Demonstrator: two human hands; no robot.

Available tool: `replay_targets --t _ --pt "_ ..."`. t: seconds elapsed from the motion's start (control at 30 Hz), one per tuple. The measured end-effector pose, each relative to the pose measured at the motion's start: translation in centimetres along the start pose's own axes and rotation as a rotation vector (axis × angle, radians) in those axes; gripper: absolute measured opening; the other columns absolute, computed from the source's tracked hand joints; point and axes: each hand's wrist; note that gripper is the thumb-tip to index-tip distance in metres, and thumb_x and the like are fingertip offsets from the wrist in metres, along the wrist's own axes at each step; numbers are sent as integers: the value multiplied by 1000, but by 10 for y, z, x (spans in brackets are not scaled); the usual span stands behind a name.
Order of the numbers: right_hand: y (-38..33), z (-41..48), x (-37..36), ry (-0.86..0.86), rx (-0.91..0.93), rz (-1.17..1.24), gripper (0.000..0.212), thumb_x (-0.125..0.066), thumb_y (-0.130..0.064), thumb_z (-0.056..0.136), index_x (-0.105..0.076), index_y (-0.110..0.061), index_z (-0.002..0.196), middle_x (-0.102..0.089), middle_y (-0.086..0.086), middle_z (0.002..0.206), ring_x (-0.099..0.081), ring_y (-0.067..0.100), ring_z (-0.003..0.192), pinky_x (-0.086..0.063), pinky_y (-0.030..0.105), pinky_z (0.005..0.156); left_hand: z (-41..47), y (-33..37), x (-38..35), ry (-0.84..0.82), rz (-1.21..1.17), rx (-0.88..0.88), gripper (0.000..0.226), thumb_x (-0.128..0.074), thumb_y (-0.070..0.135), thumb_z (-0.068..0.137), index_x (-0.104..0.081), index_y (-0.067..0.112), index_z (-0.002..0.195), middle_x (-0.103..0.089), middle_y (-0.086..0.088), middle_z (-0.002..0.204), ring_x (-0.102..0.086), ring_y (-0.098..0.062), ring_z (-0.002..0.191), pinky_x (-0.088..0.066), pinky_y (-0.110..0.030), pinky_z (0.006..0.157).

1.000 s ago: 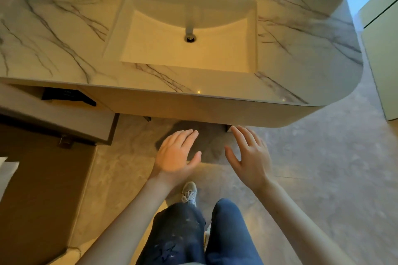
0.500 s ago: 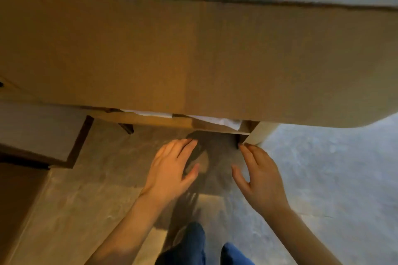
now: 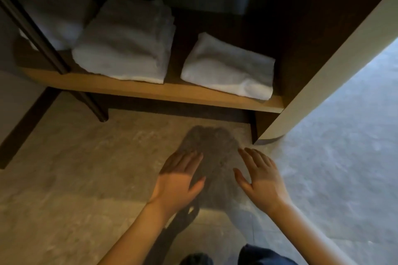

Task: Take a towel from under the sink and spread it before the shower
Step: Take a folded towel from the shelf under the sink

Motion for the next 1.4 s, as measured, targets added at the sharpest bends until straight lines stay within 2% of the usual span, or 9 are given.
replay_targets --t 0.23,0.47,0.67,0.77,0.87,0.97,1.13,1.27,1.4 --pt "10 4 -4 -31 38 -41 66 -19 -64 97 -41 -26 145 -47 1 148 -40 25 138 -22 42 114 10 -1 -8 -14 -30 -16 58 -41 48 88 -56 17 135 -57 -3 137 -52 -23 129 -26 -35 114" --pt "9 54 42 240 117 23 56 -33 -56 96 -45 -25 141 -54 0 140 -49 22 129 -40 42 105 78 -10 32 163 -95 -67 59 -38 52 92 -48 20 140 -50 -3 144 -43 -21 135 -37 -42 110" --pt "12 123 76 395 52 121 57 -35 -55 96 -40 -27 145 -47 -2 146 -42 20 134 -33 36 110 169 -21 71 302 -11 -27 58 -32 60 89 -37 34 141 -46 6 144 -43 -16 130 -33 -32 104" --pt "17 155 82 444 -25 208 56 -38 -52 94 -43 -26 144 -50 2 144 -46 23 129 -34 30 104 208 -29 76 293 -85 -18 61 -35 60 90 -36 32 144 -44 1 147 -43 -23 132 -39 -37 106" --pt "31 181 79 406 -46 260 55 -43 -45 94 -40 -24 145 -49 9 142 -49 31 123 -49 44 97 238 -38 74 299 -110 7 56 -42 52 93 -36 31 145 -39 1 150 -36 -24 135 -27 -30 106" --pt "45 205 68 377 -114 268 53 -49 -42 96 -39 -27 146 -42 7 147 -43 33 128 -47 47 97 260 -44 70 277 -119 40 54 -47 45 96 -37 27 146 -36 -3 152 -33 -27 138 -29 -37 110" --pt "56 231 48 312 -189 376 49 -46 -52 95 -45 -33 141 -34 5 152 -32 29 138 -36 42 106 278 -48 63 211 -174 150 58 -49 47 95 -34 29 147 -28 -7 156 -26 -30 140 -27 -41 113" --pt "59 232 36 280 -245 573 53 -54 -56 90 -46 -38 140 -28 1 155 -29 24 141 -31 28 100 279 -49 57 157 -123 159 52 -44 50 96 -38 30 144 -28 -5 155 -23 -25 142 -24 -37 110" --pt "57 222 38 272 -220 536 53 -53 -56 90 -42 -44 140 -27 -1 157 -34 25 139 -30 25 99 267 -46 58 166 -125 143 49 -44 48 97 -43 27 141 -34 -3 152 -23 -23 141 -24 -34 108"
Point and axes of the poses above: each hand's wrist, its own z-axis towards the middle knuckle, its own x-axis out of the back of the hand, y = z × x
